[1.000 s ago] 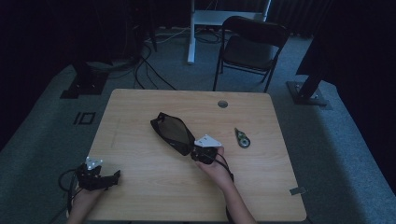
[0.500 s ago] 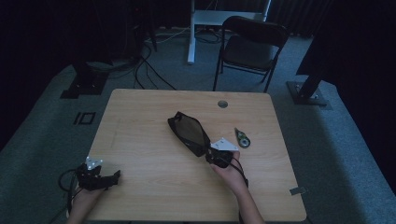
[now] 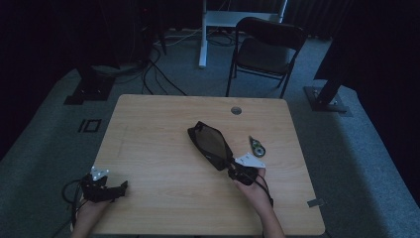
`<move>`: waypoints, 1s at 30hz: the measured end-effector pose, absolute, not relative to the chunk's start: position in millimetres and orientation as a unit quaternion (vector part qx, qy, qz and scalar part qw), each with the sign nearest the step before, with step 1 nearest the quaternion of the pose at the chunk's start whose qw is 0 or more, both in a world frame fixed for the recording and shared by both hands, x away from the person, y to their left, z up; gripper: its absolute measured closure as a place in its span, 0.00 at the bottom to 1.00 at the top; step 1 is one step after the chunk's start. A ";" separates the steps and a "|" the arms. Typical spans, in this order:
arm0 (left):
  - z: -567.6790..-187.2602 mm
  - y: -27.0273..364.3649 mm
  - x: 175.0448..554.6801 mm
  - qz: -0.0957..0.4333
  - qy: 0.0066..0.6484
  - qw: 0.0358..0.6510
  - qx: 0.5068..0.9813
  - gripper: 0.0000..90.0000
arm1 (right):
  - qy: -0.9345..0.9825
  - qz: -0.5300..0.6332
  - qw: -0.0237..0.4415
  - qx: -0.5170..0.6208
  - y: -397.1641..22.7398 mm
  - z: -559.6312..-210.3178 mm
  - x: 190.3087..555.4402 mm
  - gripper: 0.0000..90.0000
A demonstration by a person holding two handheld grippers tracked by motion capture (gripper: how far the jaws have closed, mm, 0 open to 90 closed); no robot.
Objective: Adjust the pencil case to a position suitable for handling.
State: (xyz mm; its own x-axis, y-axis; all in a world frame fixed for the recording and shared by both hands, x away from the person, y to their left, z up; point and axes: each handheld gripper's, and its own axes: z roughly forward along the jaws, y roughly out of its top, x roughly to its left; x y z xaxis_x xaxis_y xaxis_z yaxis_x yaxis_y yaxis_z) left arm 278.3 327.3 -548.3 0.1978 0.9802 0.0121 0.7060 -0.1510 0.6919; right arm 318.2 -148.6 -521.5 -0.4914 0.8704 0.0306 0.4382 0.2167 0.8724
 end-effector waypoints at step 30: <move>-548.3 327.2 278.3 0.240 0.586 0.285 0.720 0.01 | 0.723 0.441 0.252 0.468 -193.1 -526.2 269.0 0.81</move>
